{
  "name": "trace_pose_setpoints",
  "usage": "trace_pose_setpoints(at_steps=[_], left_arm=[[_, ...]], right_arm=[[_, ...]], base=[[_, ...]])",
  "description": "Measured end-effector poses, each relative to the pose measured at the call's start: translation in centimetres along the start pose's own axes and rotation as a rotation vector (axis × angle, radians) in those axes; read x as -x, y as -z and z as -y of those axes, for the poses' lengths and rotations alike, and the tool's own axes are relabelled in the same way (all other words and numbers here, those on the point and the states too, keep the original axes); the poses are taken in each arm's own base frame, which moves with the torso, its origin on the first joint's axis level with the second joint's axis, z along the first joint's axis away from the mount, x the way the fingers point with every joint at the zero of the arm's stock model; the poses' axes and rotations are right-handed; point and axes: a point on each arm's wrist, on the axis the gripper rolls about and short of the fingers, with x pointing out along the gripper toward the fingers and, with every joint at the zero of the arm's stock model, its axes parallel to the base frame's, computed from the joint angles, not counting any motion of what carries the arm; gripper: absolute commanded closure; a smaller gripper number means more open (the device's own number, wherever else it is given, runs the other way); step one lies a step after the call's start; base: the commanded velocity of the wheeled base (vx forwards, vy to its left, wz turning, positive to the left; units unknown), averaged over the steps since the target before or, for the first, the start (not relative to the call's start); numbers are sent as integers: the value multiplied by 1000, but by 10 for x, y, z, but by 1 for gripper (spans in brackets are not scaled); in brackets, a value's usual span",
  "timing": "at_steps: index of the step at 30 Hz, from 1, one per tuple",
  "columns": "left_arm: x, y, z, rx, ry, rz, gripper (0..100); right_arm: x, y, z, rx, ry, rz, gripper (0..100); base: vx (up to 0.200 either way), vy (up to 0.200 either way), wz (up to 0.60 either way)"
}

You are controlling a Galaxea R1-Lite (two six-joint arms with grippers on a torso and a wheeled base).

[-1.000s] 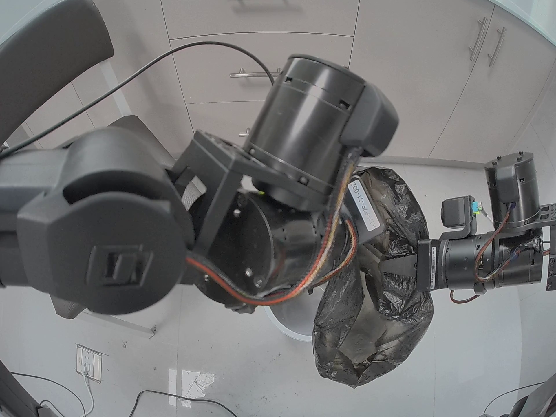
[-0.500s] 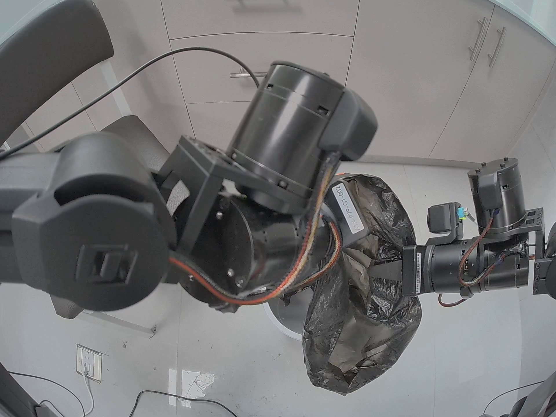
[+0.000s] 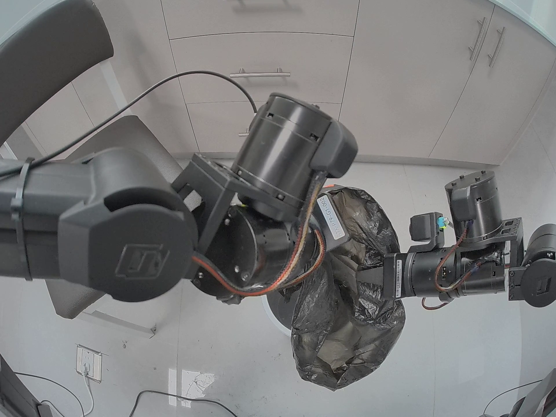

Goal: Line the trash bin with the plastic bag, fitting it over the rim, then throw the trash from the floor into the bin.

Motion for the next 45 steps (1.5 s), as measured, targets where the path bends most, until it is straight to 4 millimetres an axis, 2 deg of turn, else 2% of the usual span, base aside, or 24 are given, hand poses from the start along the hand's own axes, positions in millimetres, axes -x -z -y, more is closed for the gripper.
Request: trace_pose_setpoints(at_steps=[5,15,30,36,45], left_arm=[[-12,-2,-6,3,-32,-1,100],[-28,-3,-12,11,-64,3,100],[-56,-4,-21,24,-85,12,100],[-67,-11,-30,41,-78,-32,100],[-91,-18,-41,72,-84,0,100]], right_arm=[[-14,1,6,-4,14,3,100],[-29,-3,19,-18,26,44,100],[-55,-10,52,-49,62,146,100],[-69,-8,61,-54,71,161,100],[-86,-7,73,-58,76,197,100]], base=[[0,0,0],[0,0,0],[0,0,0],[0,0,0],[0,0,0]])
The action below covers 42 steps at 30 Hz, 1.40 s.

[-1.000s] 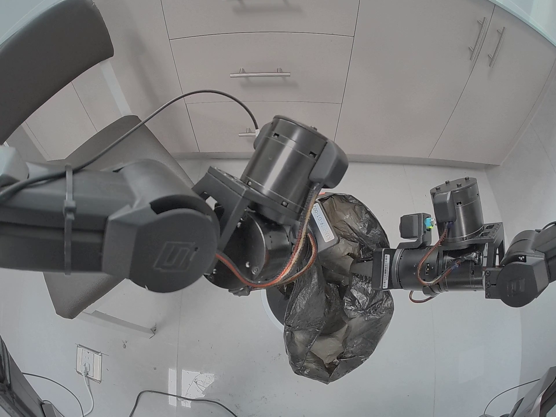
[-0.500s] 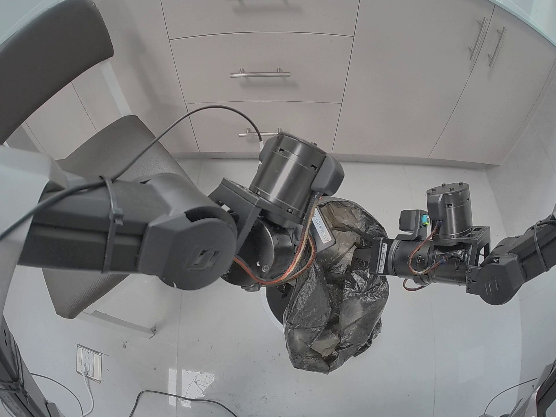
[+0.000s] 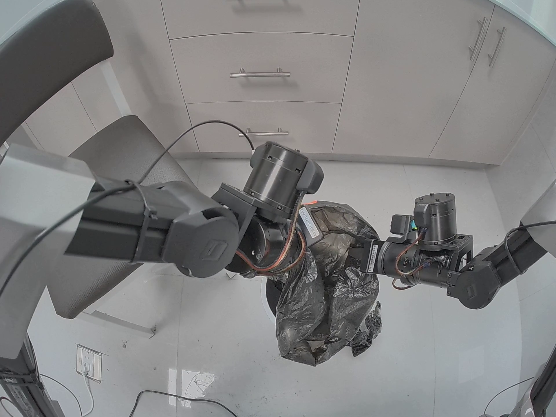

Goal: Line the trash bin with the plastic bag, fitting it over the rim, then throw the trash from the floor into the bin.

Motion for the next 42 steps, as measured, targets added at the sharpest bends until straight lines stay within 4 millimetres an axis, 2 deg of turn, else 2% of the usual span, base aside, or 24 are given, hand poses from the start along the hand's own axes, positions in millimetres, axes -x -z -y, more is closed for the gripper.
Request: trace_pose_setpoints(at_steps=[12,33,42], left_arm=[[-30,1,-11,4,-21,11,100],[-85,-1,-46,9,-95,31,100],[-106,-2,-63,-11,-121,40,100]], right_arm=[[-17,-5,20,-12,26,59,100],[-44,17,46,10,80,15,100],[-57,31,62,76,171,8,100]], base=[[0,0,0],[0,0,0],[0,0,0]])
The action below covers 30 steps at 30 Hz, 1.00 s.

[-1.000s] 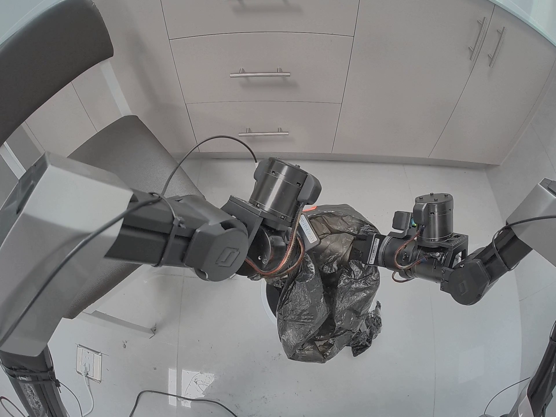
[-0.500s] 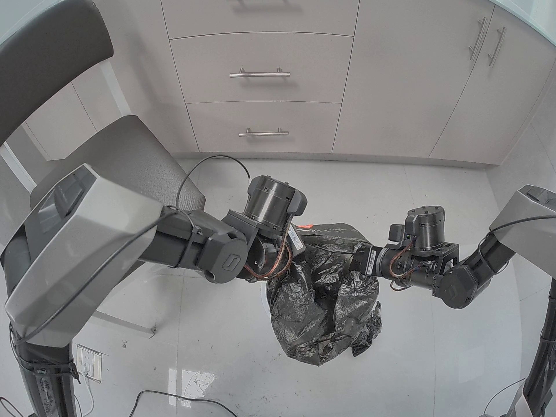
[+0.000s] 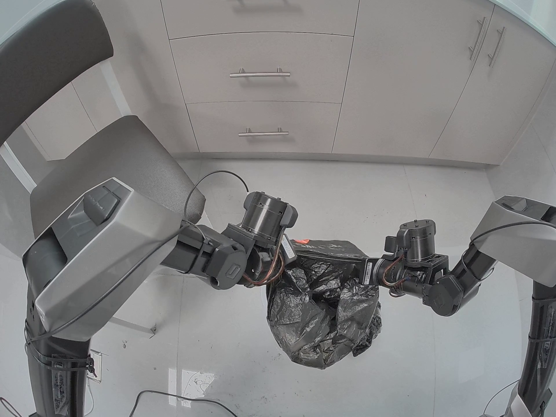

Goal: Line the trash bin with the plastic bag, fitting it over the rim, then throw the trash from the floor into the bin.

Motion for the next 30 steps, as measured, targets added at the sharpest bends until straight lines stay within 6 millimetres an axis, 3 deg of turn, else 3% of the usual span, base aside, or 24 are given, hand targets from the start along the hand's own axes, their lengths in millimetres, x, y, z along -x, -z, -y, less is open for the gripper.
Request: trace_pose_setpoints(at_steps=[10,19,29,30], left_arm=[[-19,-8,-20,-27,-38,13,100],[-27,-9,-25,-58,-22,43,100],[-30,-8,-25,-57,29,5,100],[-30,-9,-25,-56,30,5,100]], right_arm=[[-7,11,13,50,50,-30,100],[-12,15,20,84,84,-39,100],[-20,6,21,107,138,9,100],[-21,6,21,108,136,11,0]], base=[[0,0,0],[0,0,0],[0,0,0],[0,0,0]])
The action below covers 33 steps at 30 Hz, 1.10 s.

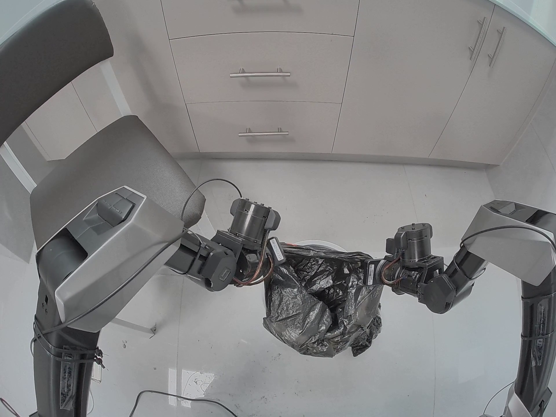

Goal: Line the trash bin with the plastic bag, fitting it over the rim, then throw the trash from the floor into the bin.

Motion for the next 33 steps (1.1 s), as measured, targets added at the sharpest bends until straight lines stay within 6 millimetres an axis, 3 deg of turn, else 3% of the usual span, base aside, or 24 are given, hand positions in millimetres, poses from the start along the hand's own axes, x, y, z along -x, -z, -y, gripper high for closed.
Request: trace_pose_setpoints(at_steps=[14,25,33], left_arm=[[-1,-5,0,12,23,24,100],[-2,-10,-5,22,19,31,100],[-2,-11,-6,25,19,31,100]], right_arm=[[4,-7,-7,14,-13,22,0],[16,-25,-45,130,-78,2,0],[0,-39,-63,171,-62,42,0]], base=[[0,0,0],[0,0,0],[0,0,0]])
